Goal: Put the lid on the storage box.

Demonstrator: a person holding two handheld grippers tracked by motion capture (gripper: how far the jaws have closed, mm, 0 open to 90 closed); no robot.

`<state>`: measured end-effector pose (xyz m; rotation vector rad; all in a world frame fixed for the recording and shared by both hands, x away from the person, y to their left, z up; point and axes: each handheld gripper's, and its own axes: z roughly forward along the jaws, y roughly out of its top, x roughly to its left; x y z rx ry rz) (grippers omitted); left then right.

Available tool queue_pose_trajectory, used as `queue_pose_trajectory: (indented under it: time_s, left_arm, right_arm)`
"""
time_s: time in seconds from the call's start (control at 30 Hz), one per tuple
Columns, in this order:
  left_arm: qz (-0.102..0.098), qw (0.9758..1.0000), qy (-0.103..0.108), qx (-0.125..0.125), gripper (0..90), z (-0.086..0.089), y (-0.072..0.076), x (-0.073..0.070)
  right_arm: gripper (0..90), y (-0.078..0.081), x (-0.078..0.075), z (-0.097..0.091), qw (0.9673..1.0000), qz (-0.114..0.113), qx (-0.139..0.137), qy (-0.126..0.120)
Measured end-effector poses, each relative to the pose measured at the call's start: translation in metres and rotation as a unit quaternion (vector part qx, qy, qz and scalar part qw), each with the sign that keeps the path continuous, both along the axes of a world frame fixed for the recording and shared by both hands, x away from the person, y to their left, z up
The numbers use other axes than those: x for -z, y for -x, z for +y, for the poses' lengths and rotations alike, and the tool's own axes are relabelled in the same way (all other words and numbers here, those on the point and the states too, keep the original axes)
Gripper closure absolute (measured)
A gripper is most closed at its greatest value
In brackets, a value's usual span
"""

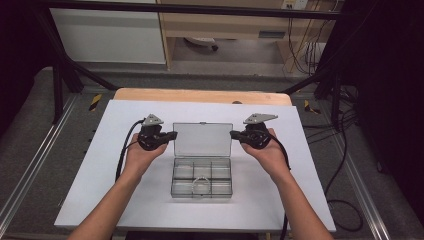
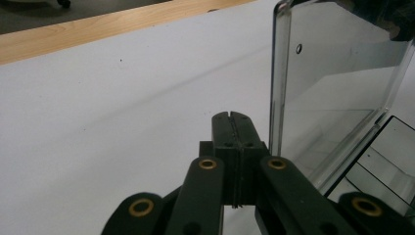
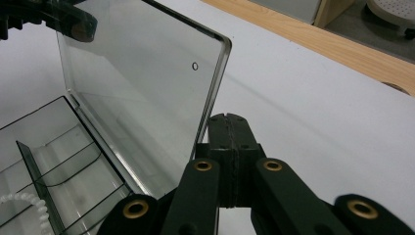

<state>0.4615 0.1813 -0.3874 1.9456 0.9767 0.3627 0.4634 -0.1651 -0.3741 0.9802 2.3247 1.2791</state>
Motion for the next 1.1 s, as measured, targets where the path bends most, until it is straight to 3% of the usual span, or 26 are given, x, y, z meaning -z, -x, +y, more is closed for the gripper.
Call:
queue_pose_trajectory:
  time_s: [1.1]
  left_arm:
    - [-0.003,0.9999,0.001,0.009,90.0,0.004,0.017,-0.003]
  right_arm:
    - [90.0,0.015,-0.005,-0.002,0.9999,0.000,-0.010,-0.008]
